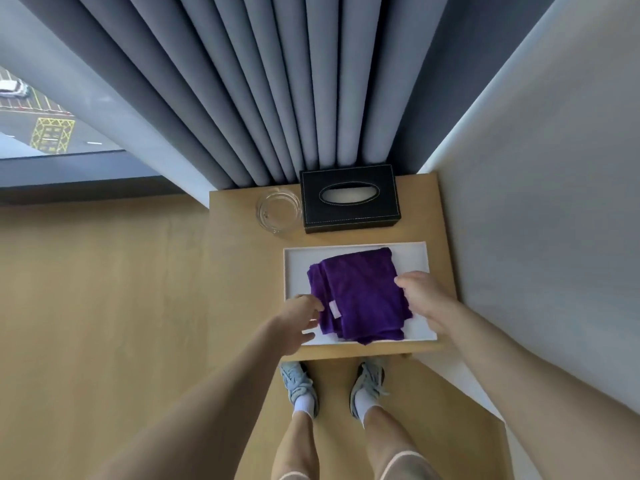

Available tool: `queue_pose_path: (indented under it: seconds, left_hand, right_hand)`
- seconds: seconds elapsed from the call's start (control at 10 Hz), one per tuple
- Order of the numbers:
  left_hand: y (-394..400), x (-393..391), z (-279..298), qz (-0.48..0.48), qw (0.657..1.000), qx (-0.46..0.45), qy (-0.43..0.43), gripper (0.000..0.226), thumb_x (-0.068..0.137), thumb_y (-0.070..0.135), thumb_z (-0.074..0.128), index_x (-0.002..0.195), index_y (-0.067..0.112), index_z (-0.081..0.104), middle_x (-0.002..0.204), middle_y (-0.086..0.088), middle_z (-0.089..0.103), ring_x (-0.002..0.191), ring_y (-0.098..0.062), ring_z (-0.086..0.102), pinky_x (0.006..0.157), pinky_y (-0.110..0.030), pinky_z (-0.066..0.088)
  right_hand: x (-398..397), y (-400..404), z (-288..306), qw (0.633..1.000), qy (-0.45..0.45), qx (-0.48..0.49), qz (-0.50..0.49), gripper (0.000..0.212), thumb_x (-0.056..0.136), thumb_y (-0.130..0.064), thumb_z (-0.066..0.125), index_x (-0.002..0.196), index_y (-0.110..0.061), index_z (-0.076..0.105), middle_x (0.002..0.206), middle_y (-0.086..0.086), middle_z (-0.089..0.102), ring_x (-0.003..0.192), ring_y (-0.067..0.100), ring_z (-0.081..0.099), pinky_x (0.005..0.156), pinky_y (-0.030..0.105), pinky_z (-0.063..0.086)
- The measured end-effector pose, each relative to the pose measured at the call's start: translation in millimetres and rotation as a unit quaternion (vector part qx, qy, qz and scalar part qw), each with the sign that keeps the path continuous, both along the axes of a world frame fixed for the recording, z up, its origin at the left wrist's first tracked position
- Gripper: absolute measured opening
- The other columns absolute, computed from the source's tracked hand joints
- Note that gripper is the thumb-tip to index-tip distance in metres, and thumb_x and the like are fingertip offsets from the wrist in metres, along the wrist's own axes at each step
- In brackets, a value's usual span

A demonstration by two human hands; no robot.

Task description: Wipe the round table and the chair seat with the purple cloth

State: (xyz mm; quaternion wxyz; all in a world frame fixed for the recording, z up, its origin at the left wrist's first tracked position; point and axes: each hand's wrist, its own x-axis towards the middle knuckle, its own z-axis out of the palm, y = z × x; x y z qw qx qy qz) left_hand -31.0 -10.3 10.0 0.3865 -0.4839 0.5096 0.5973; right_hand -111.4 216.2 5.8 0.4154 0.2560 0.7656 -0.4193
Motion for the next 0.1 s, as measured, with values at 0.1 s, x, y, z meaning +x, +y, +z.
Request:
queue_pose_path:
  seconds: [0.1]
  left_hand:
    - [-8.7,1.1,23.3,0.059,0.998,-0.006,0.029,0.016,0.098,0.015,0.055,0.1,0.009,0.07,0.099,-0.009,0.07,0.096,-0.024,0.068,0.09,-0.038,0.053]
  right_hand:
    - [-4.4,3.6,33.9,0.997,-0.004,-0.058,-0.053,0.026,0.102,-0.021,0.058,0.122,-0.006,0.065,0.108,0.015,0.068,0.1,0.026,0.067,0.079,0.035,0.056]
